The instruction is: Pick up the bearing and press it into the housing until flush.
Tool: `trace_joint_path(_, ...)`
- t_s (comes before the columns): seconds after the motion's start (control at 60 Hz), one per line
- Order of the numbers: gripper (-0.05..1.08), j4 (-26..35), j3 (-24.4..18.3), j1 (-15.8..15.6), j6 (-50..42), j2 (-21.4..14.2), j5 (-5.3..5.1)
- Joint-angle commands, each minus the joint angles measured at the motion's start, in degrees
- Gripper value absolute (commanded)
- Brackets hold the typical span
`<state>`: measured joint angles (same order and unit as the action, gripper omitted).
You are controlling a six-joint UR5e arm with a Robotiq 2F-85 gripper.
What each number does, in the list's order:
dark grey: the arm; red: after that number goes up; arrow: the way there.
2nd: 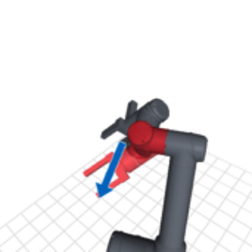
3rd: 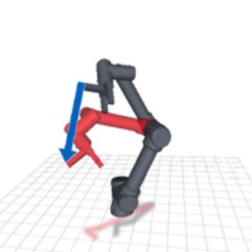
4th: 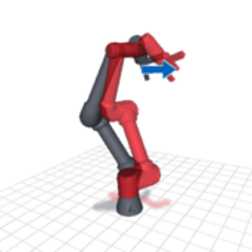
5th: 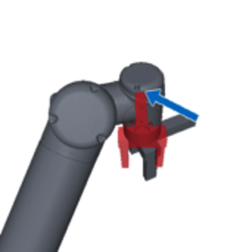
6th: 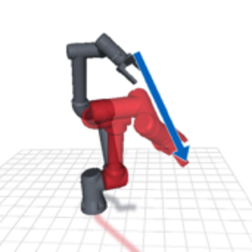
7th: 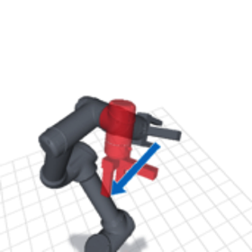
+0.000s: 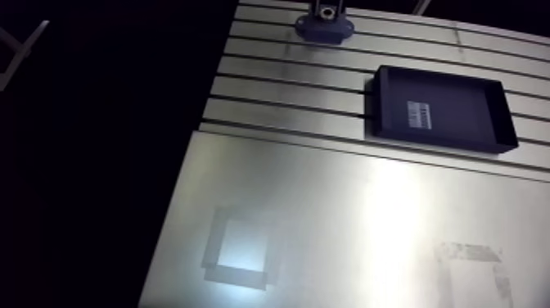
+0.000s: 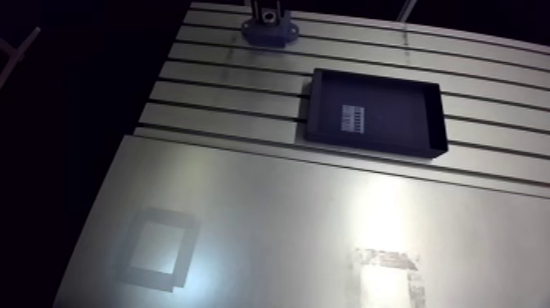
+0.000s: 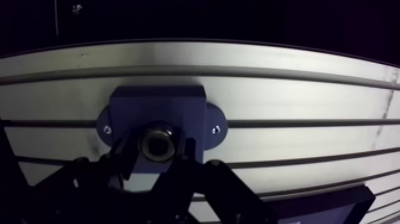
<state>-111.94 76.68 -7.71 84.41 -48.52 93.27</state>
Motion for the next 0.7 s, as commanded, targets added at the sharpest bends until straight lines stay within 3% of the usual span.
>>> trace_joint_path(0.017, 0.65, 0.0, 0.0, 0.0, 0.0, 0.3, -0.07)
trace_joint_path(0.417, 0.62, 0.0, 0.1, 0.1, 0.3, 0.3, 0.02)
trace_joint_path(0.433, 0.5, -0.1, 0.1, 0.1, 0.3, 0.3, 0.02)
trace_joint_path(0.45, 0.5, -0.1, 0.1, 0.1, 0.3, 0.3, 0.02)
trace_joint_path(0.467, 0.23, -0.1, 0.1, 0.1, 0.3, 0.2, -0.05)
trace_joint_path(0.483, 0.23, -0.1, 0.1, 0.1, 0.3, 0.2, -0.05)
trace_joint_path(0.5, 0.03, 0.0, 0.0, 0.1, 0.3, 0.2, -0.14)
trace_joint_path(0.7, 0.0, 0.0, -0.5, -0.1, 0.2, -1.1, -0.32)
